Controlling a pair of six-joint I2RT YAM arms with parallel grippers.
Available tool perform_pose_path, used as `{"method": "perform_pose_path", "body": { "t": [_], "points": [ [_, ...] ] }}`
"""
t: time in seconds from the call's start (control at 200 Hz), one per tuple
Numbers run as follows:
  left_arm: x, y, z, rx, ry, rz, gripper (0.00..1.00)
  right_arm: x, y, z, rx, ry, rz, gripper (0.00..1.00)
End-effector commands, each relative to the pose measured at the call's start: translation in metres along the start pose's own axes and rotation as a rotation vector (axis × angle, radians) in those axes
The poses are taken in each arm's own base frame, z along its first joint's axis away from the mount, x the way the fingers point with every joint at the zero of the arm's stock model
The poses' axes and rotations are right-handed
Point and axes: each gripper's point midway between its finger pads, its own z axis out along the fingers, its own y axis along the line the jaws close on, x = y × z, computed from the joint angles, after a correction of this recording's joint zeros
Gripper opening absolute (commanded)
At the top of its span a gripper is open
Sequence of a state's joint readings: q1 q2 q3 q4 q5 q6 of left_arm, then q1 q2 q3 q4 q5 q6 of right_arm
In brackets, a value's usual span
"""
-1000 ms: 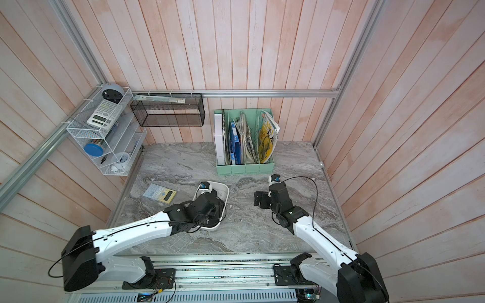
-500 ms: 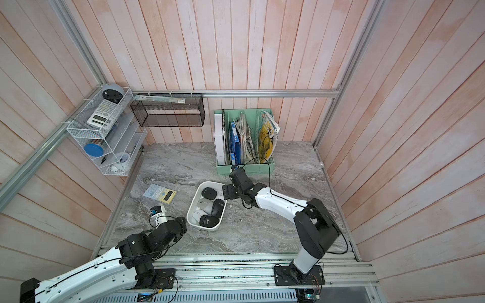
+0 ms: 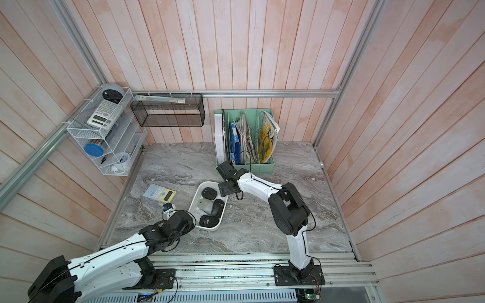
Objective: Take out the mouse from the storage box
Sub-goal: Adjust the storage box at the center of the board.
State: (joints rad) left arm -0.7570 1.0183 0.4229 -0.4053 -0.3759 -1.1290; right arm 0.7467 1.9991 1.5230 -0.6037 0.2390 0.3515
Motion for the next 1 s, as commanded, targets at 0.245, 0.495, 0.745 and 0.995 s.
{"method": "perform_pose_path", "body": {
  "t": [0.245, 0.495, 0.745, 0.995],
  "points": [
    [-0.023, -0.017, 0.038, -0.007, 0.050, 0.041, 0.52, 0.055, -0.054, -0.004, 0.151, 0.067, 0.094, 0.92],
    [-0.059, -0.068, 0.083, 0.023, 0.073, 0.095, 0.40, 0.089, -0.063, -0.020, 0.128, 0.044, 0.165, 0.92],
    [-0.079, -0.135, 0.127, 0.140, 0.124, 0.136, 0.36, 0.091, -0.052, -0.015, 0.052, 0.023, 0.191, 0.92],
    [-0.100, -0.174, 0.135, 0.196, 0.119, 0.155, 0.36, 0.068, -0.075, -0.006, 0.026, 0.009, 0.292, 0.91]
  ]
}}
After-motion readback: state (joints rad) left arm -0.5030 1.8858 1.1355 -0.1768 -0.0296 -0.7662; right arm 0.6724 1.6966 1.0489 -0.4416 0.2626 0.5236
